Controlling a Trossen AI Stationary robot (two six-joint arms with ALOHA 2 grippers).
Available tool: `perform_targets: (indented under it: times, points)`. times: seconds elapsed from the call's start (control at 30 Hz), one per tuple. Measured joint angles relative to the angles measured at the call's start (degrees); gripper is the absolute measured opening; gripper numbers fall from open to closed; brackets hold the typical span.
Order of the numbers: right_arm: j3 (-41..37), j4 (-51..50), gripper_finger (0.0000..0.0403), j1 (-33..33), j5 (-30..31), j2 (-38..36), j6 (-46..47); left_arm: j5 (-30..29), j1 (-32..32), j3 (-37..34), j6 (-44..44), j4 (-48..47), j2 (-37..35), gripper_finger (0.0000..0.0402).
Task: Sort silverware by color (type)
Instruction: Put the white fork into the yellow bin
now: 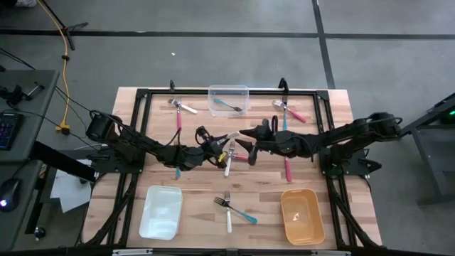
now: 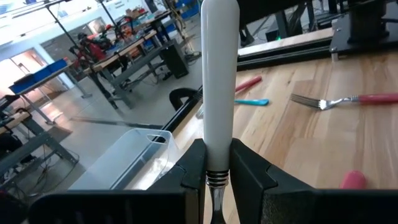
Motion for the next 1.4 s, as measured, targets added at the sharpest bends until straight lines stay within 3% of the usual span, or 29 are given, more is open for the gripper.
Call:
perform_targets:
  times: [0.17,0.47,0.6,0.9,1.2,1.4]
  points:
    - [0.0,1.5,0.0149,-0.9,-2.9,0.0,-0.5,0.2,0.0,0.1,-0.3,0.3,0.0,0.0039]
    - [0.0,1.6,0.0046,-1.6,-4.6,0.0,-1.4,1.4,0.0,0.1,0.6,2.6,0.0,0.0039]
    - [0.0,1.6,0.0033,-2.1,-5.3,0.0,-1.6,1.5,0.1,0.1,0.5,2.5,0.0,0.0039]
    - [0.0,1.5,0.0038,-2.0,-4.3,0.0,-2.4,1.9,0.1,0.1,0.6,2.4,0.0,0.0039]
    - [0.0,2.3,0.0159,-1.4,-1.6,-0.2,-1.6,2.2,0.0,0.2,1.2,2.0,0.0,0.0039]
    - [0.0,3.1,0.0158,-1.6,-2.1,0.3,-2.9,2.4,0.0,0.2,1.2,2.0,0.0,0.0039]
